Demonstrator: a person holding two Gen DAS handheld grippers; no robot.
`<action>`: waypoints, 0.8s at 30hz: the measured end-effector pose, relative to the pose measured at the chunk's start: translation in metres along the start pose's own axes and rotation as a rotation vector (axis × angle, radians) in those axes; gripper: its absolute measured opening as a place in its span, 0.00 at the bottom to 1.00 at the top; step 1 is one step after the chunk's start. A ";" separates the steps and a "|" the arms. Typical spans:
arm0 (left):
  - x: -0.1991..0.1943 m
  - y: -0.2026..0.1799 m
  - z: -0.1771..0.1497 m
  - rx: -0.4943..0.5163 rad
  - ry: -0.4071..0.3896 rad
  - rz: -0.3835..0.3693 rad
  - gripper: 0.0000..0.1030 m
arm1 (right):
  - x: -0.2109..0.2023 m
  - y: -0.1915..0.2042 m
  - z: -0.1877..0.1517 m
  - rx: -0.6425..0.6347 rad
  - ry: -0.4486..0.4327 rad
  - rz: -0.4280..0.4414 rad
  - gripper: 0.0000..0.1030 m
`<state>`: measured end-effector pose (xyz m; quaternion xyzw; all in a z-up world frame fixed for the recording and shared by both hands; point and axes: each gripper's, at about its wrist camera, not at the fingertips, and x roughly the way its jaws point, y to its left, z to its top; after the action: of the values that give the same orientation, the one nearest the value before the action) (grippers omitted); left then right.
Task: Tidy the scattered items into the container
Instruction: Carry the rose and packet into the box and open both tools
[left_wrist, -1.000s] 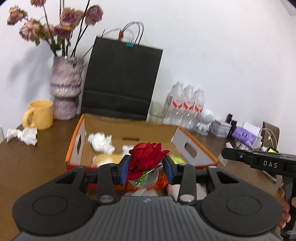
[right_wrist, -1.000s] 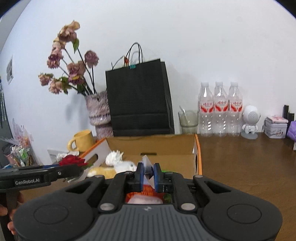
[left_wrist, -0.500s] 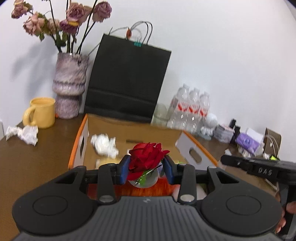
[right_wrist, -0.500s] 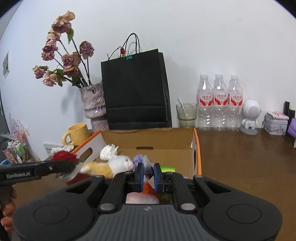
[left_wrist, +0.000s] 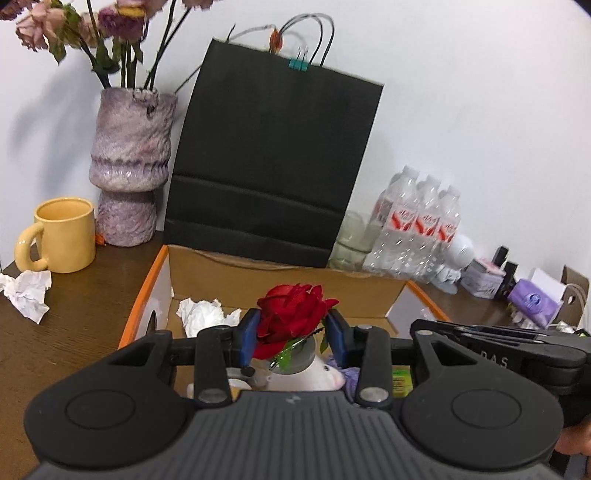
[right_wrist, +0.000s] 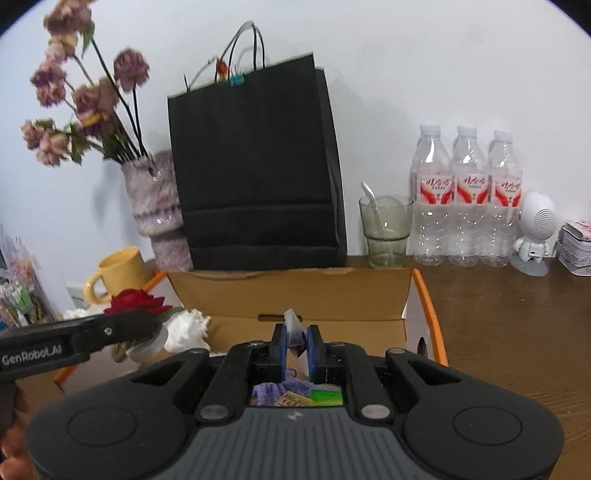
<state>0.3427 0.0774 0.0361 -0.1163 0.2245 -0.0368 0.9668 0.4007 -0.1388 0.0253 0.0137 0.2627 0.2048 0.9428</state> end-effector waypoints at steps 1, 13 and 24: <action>0.004 0.001 0.000 0.002 0.008 0.006 0.39 | 0.002 0.001 -0.001 -0.008 0.005 -0.004 0.10; 0.002 -0.004 -0.002 0.049 -0.024 0.114 1.00 | 0.009 0.001 -0.004 -0.054 0.066 -0.096 0.96; 0.003 -0.005 -0.001 0.044 0.000 0.144 1.00 | 0.007 -0.003 -0.004 -0.015 0.084 -0.090 0.98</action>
<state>0.3444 0.0716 0.0349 -0.0787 0.2314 0.0280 0.9693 0.4057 -0.1393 0.0182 -0.0137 0.3008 0.1647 0.9392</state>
